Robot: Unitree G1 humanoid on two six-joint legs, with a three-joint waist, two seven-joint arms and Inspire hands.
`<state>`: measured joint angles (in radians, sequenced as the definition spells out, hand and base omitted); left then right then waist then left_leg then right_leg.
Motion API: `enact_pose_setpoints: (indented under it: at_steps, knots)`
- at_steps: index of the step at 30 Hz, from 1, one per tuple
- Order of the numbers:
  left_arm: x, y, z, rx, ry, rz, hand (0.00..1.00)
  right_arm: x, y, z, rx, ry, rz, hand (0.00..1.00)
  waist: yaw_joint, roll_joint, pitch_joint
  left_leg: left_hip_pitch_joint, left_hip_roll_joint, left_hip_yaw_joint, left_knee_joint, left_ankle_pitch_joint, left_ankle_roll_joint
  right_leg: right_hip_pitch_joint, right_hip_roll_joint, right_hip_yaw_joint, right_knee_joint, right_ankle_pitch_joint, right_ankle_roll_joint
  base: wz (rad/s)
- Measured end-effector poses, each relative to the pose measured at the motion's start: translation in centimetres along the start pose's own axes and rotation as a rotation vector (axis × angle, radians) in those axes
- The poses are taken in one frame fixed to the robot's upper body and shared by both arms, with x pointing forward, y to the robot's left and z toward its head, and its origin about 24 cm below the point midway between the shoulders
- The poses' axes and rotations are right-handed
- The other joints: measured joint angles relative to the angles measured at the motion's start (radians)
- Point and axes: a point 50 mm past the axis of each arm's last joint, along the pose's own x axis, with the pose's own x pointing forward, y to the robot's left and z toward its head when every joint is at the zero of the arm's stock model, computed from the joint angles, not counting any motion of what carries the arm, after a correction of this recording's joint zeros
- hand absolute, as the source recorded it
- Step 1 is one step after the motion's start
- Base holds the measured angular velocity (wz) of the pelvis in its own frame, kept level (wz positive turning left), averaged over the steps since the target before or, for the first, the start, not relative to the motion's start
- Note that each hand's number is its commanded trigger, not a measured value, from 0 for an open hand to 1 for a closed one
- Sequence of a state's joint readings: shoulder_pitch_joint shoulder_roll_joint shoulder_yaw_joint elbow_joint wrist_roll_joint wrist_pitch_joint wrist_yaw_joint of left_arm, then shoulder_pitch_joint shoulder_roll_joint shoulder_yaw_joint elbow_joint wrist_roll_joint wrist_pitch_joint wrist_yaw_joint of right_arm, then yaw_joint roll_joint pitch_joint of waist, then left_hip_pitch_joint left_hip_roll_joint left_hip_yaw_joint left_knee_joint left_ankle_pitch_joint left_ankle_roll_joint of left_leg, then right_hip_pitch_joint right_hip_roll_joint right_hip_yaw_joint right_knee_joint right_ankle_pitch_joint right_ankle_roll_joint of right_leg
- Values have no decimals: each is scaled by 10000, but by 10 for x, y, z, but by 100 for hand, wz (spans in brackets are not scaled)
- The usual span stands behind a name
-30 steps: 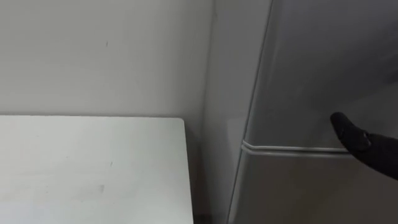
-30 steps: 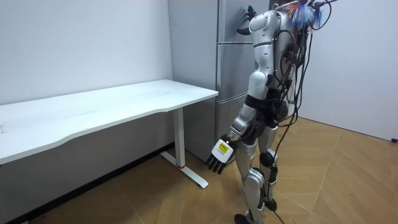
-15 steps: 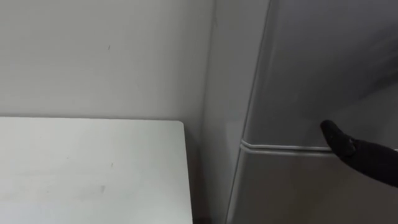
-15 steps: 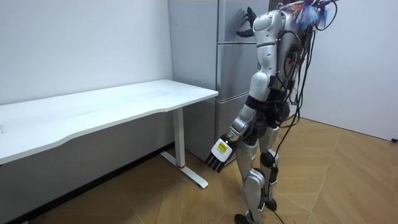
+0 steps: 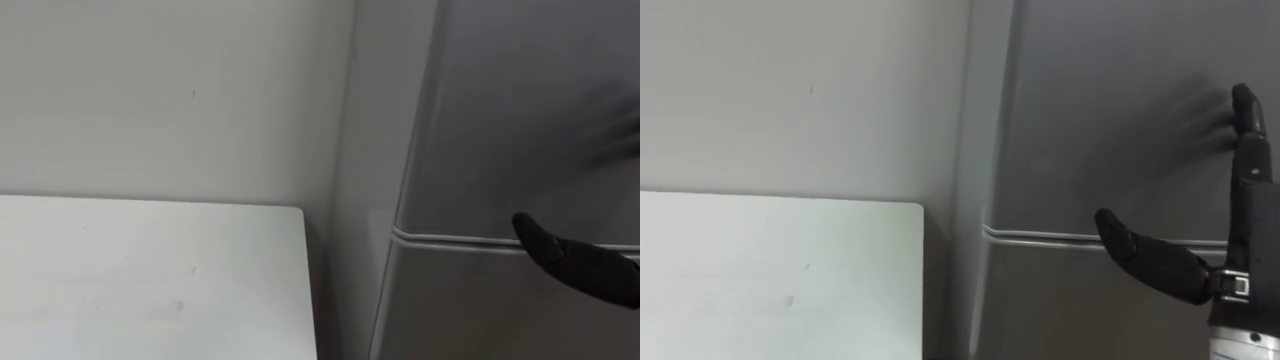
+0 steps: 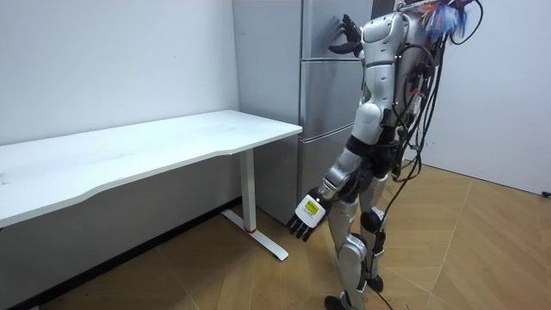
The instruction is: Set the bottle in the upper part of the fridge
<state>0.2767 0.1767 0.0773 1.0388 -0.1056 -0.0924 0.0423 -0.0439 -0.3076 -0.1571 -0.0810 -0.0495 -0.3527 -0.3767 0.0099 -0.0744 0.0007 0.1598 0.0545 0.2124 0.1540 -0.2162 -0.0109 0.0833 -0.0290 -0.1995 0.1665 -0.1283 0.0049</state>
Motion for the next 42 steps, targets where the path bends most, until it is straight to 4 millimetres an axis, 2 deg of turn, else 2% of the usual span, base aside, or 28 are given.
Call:
enact_pose_setpoints:
  at_steps: [9,11,14,17,18,23,25,33,38,42]
  knots:
    - [-3,3,-4,96,-39,190,0,2,-13,0,121,9,-304,0,-135,64,-75,-145,-4,-103,106,-6,16,41,-4,-77,-35,83,-4,3]
    - [-4,4,-6,-57,-16,264,0,4,-22,0,407,117,-709,0,-228,75,-88,-145,-13,-147,111,-7,18,152,13,-95,-155,102,23,15]
    - [-7,9,-15,-213,165,480,0,3,-46,-10,576,1055,-1897,0,-315,94,-85,-162,-26,-255,107,-10,21,188,-3,-207,-168,88,36,11]
    - [-9,12,-18,-345,196,707,0,-2,-67,-17,932,1683,-3215,0,-402,169,-106,-300,-24,-264,103,-9,21,48,-4,-232,-170,73,35,0]
    - [-9,13,-18,-363,184,787,0,-4,-73,-18,1095,1772,-3680,0,-489,259,-83,-344,-24,-269,103,-8,21,-3,-7,-258,-167,71,31,0]
    - [-9,11,-16,-575,149,1067,0,-17,-92,-23,942,2264,-4914,0,-681,466,-92,-334,-30,-190,-33,8,6,-142,2,-206,-121,8,28,-4]
    - [-7,12,-11,-731,-23,1141,0,-23,-100,-28,770,2577,-5461,0,-859,408,-79,-336,-18,-171,-44,7,3,-142,17,-207,-145,-23,29,0]
    - [-8,11,-9,-811,-111,1145,0,-45,-127,-42,271,3741,-7131,0,-941,193,-21,-270,-51,42,-247,0,6,-251,23,12,-148,-89,88,-7]
    - [-7,11,-10,-1028,14,1160,0,-62,-132,-56,344,4852,-7918,0,-1031,205,-4,-309,-55,46,-281,-1,7,-307,22,22,-140,-96,100,-1]
    - [-7,11,-9,-1093,16,1160,0,-90,-132,-74,451,6212,-9027,0,-1028,244,-17,-322,-52,20,-287,-4,7,-292,23,-22,-141,-101,105,3]
